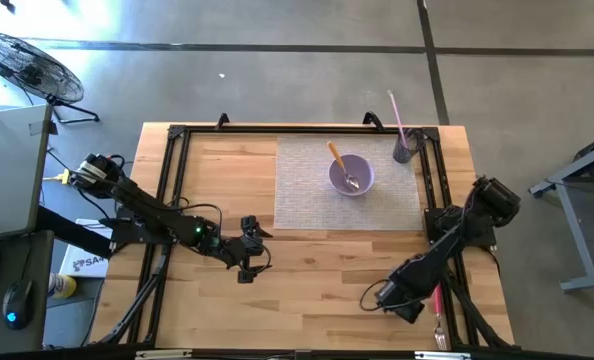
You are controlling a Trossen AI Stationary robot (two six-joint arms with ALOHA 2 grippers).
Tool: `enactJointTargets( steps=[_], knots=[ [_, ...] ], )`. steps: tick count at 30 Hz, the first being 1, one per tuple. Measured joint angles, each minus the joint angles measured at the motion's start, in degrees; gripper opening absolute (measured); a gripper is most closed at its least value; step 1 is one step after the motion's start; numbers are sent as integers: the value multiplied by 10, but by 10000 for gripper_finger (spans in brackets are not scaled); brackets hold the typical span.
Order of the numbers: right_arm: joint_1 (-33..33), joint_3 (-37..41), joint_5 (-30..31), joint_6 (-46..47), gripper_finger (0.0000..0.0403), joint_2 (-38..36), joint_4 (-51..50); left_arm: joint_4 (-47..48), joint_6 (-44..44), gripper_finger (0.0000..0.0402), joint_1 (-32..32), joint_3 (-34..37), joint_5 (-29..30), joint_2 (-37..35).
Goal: Pick & Place Utensil
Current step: Put the pink fork into the violet bowl
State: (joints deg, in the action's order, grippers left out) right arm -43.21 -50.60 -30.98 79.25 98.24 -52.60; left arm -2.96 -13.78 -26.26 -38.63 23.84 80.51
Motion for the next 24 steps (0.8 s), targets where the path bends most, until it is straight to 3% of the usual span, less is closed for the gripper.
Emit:
enactJointTargets(
  steps=[5, 12, 24],
  knots=[
    [-29, 21, -32, -41, 208, 0, 19, 0, 0, 397, 0, 0, -4, 0],
    [-62, 37, -76, -7, 208, 0, 46, 0, 0, 397, 0, 0, -4, 0],
    [-63, 37, -70, 15, 208, 0, 65, 0, 0, 397, 0, 0, -3, 0]
  ],
)
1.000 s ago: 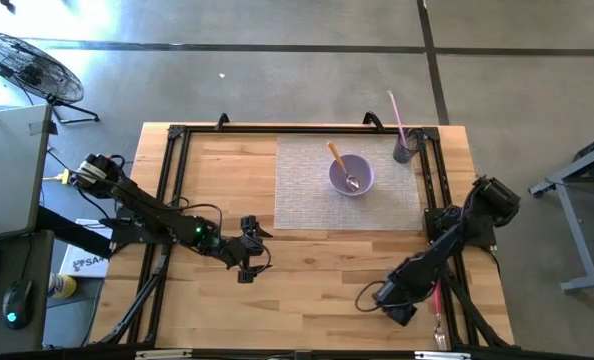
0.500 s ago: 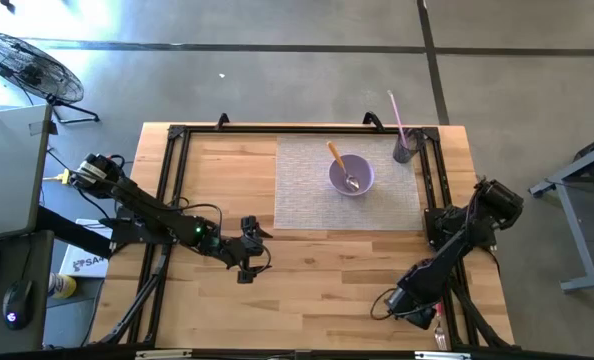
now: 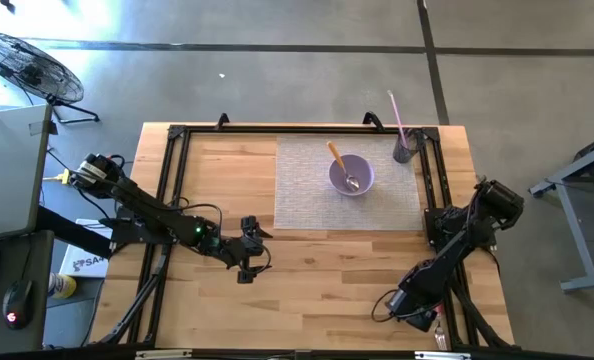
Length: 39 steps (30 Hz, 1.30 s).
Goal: Pick & Place Utensil
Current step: Put the pink fork into the violet bowl
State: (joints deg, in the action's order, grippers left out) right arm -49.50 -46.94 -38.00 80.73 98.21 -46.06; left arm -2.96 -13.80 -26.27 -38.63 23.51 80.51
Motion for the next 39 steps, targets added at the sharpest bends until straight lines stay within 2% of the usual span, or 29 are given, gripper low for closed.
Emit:
enactJointTargets(
  steps=[8, 15, 30, 39],
  knots=[
    [-1, 2, -7, 4, 208, 0, -3, 0, 0, 397, 0, 0, 0, 0],
    [-10, 48, -26, 47, 208, -1, 92, -1, 0, 397, 0, 0, 0, 0],
    [16, 11, 93, 66, 208, -2, 98, 0, 0, 397, 0, 0, 0, 0],
    [54, 7, 105, 102, 208, -2, 97, 0, 0, 397, 0, 0, -1, 0]
  ],
)
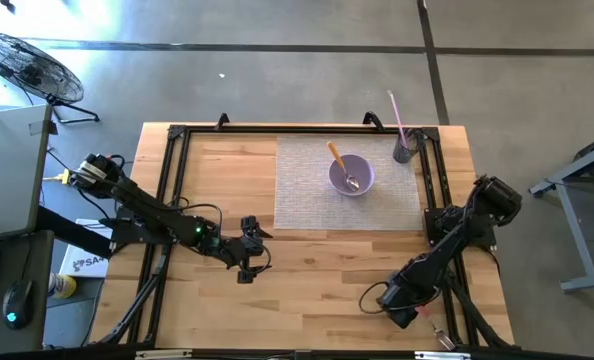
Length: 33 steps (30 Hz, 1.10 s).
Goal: Pick & Place Utensil
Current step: Put the pink fork into the violet bowl
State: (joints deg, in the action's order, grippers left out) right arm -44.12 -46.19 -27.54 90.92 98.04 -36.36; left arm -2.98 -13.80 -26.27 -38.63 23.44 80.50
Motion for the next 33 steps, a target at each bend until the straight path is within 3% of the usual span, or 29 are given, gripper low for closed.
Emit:
enactJointTargets(
  steps=[9, 19, 25, 33],
  knots=[
    [-33, 1, -64, 109, 208, 2, -11, 0, 0, 397, 0, 0, -1, 0],
    [-62, 4, -77, 93, 203, 2, 11, 0, 0, 397, 0, 0, -1, 0],
    [-61, 41, -88, 113, 159, -1, 91, 0, 0, 397, 0, 0, -1, 0],
    [-61, 43, -74, 115, 86, 0, 108, 0, 0, 397, 0, 0, -1, 0]
  ],
)
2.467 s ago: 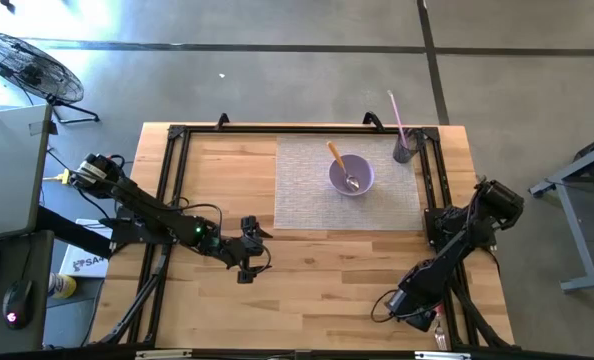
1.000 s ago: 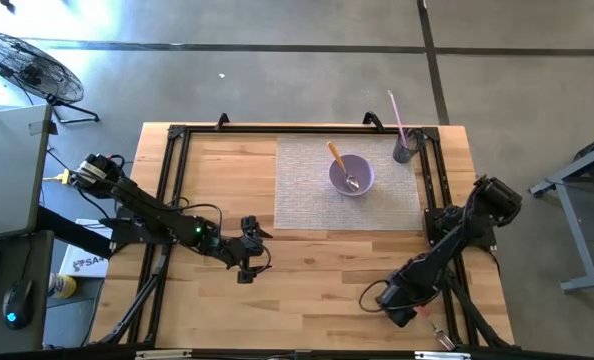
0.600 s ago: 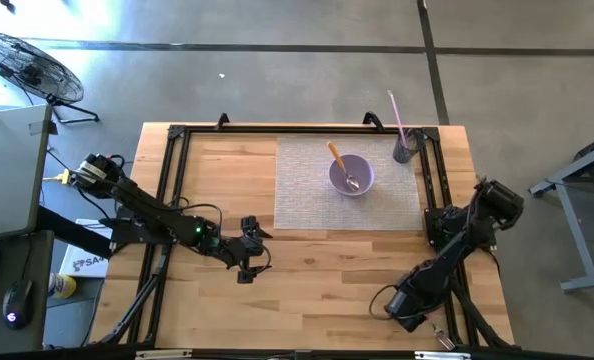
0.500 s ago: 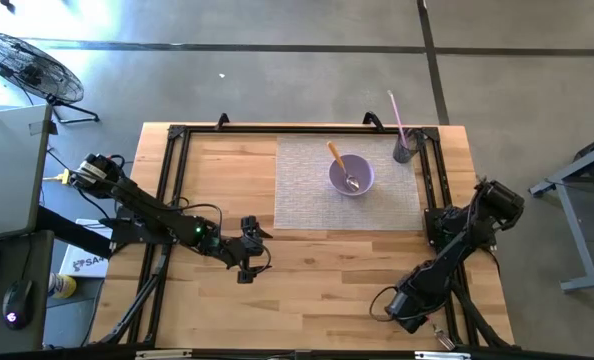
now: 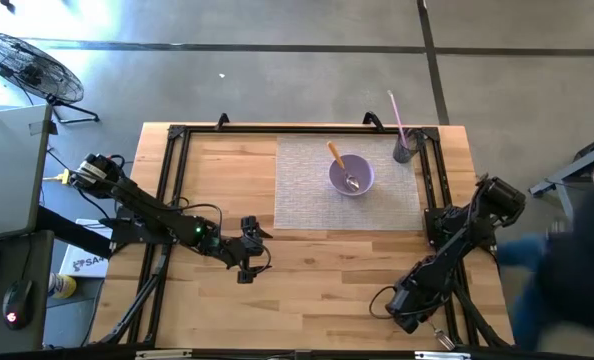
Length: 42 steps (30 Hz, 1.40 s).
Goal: Pick & Place Utensil
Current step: Put the pink fork into the violet bowl
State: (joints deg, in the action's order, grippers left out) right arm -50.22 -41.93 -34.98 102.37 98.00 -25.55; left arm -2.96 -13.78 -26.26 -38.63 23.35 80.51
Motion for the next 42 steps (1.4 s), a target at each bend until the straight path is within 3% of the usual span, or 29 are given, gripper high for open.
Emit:
enactJointTargets(
  steps=[13, 25, 36, 42],
  knots=[
    [9, 0, 39, 3, 48, -19, -7, 0, 0, 397, 0, 0, 0, 0],
    [41, 1, 301, -35, 48, -120, -21, 0, 0, 397, 0, 0, 0, 0],
    [109, -3, 432, -161, 47, -148, -23, 0, 0, 397, 0, 0, 0, 0],
    [148, -47, 519, -266, 48, -148, -33, 0, 0, 397, 0, 0, 0, 0]
  ],
)
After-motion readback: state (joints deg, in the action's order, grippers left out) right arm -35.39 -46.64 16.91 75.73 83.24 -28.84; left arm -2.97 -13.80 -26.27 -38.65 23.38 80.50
